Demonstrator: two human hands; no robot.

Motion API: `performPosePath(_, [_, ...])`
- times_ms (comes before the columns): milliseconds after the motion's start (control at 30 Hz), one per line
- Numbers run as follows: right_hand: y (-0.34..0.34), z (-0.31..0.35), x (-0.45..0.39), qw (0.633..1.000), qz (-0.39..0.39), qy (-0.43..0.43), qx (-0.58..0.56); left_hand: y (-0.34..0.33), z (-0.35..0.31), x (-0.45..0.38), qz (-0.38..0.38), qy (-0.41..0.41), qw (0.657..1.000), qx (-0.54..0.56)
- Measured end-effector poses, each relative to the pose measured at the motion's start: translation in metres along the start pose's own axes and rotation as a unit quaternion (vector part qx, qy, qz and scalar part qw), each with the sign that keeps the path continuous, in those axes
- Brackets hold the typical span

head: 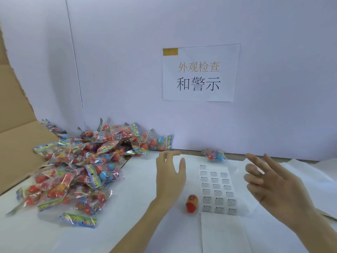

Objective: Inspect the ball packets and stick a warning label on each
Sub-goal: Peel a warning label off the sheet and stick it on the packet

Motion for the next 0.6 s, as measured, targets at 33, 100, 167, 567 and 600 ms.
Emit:
performPosePath(33, [-0.001, -0.003, -0.001, 1.0, -0.002, -0.007, 0.011, 0.012, 0.01, -0.013, -0.027, 0.014, 0.999, -0.043])
performPosePath(100, [-0.004, -0.01, -0.003, 0.999, -0.006, -0.024, 0.033, 0.035, 0.033, -0.046, -0.046, 0.039, 0.985, -0.159])
performPosePath(167, [-0.008, -0.017, -0.003, 0.998, 0.001, -0.039, 0.047, 0.055, 0.062, -0.08, -0.01, 0.063, 0.955, -0.29])
performPosePath(567, [-0.014, -0.03, -0.01, 0.994, 0.051, -0.065, 0.069, 0.075, 0.153, -0.143, 0.119, 0.023, 0.821, -0.558])
performPosePath(600, [-0.014, -0.03, -0.009, 0.994, 0.052, -0.066, 0.068, 0.071, 0.151, -0.141, 0.122, 0.013, 0.829, -0.545])
Point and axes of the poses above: each hand's wrist, its own x-axis away from the middle knuckle, its own y-axis out of the back of the hand, z = x × y, the point moved 10 cm from there along -x, towards the middle knuckle, and after that the axes turned 4 degrees about -y, right-handed, at the moved point
